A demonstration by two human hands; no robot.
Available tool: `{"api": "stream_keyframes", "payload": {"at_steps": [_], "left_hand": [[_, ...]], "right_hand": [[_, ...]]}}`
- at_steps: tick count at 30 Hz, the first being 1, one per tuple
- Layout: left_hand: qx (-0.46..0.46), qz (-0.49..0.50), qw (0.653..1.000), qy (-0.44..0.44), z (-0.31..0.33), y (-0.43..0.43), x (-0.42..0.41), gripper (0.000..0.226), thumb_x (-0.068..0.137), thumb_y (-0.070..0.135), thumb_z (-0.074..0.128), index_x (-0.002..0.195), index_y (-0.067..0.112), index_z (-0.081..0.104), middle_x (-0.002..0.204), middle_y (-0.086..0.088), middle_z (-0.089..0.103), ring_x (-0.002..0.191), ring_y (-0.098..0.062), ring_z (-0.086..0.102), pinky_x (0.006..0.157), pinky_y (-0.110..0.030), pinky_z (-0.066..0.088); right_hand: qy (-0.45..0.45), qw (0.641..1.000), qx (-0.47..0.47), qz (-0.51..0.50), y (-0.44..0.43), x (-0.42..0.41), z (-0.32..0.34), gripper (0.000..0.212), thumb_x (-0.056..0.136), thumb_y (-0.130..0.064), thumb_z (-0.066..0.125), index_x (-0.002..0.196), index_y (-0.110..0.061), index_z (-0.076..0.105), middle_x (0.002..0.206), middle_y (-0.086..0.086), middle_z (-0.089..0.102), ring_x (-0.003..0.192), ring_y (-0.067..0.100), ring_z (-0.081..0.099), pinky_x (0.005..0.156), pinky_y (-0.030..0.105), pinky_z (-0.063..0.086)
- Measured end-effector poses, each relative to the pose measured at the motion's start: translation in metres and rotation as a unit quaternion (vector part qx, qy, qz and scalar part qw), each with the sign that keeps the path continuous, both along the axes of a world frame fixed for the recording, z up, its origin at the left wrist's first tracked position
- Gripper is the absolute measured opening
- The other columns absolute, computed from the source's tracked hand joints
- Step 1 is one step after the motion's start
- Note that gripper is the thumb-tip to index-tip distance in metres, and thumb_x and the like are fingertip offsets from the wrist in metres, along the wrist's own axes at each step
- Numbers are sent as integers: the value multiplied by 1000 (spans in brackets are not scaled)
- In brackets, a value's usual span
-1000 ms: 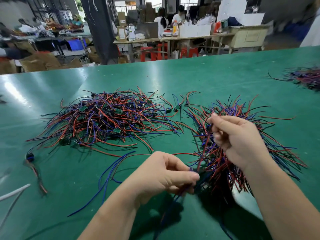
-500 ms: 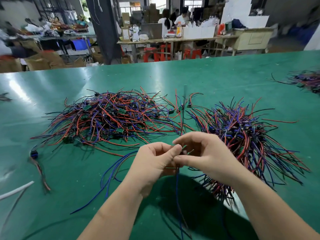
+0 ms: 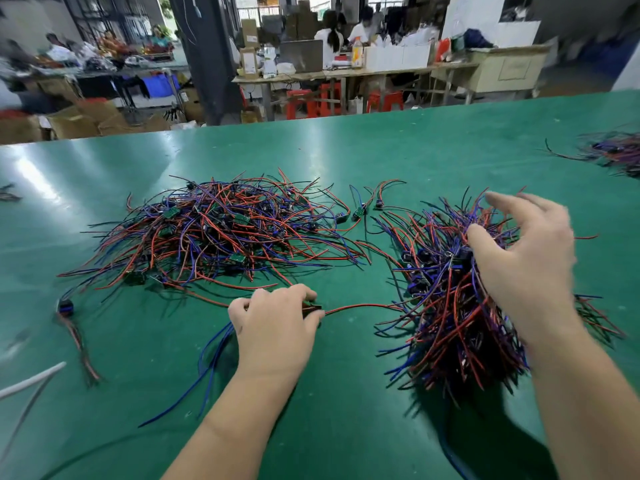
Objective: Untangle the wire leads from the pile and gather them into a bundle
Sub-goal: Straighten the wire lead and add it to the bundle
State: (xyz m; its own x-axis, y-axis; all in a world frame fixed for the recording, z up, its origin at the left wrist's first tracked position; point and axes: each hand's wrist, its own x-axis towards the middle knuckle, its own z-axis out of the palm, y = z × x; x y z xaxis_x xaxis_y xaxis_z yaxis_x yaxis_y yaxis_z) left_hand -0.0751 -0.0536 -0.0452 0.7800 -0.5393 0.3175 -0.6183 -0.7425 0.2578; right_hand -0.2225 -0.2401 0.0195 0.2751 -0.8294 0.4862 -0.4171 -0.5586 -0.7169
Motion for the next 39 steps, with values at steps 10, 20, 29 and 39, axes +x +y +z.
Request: {"api": "stream_keyframes", "payload": {"at_steps": [10,20,29,39], "left_hand": [[-641,-126,560,509,46,-5,-13,15,74,21,61,86,14,67,81,1,74,61,-6,65,62,-17,54],[-521,-133,477,696,49,-5,-32,21,67,28,63,76,16,78,89,5,75,39,3,51,49,-17,53],[-367,-190,599,686,42,-5,-37,31,76,32,62,92,7,73,85,-7,73,45,-10,60,50,-25,55],[-344,-177,716,581,35,-6,-36,37,57,26,78,83,0,73,71,-6,70,64,-15,65,70,-28,56]], "right_hand": [[-5,908,210,361,45,16,-3,32,86,0,61,87,-29,74,77,-3,75,67,11,66,70,35,52],[-90,864,247,430,55,25,-11,20,89,-13,59,100,-25,71,95,-2,74,71,6,62,60,16,44],[-134,862,303,383,49,24,-12,21,89,-7,61,80,-17,76,69,5,71,60,13,61,60,26,45],[-61,869,288,398,54,29,-22,12,81,-7,71,70,-10,72,62,3,66,56,8,53,53,19,43]]}}
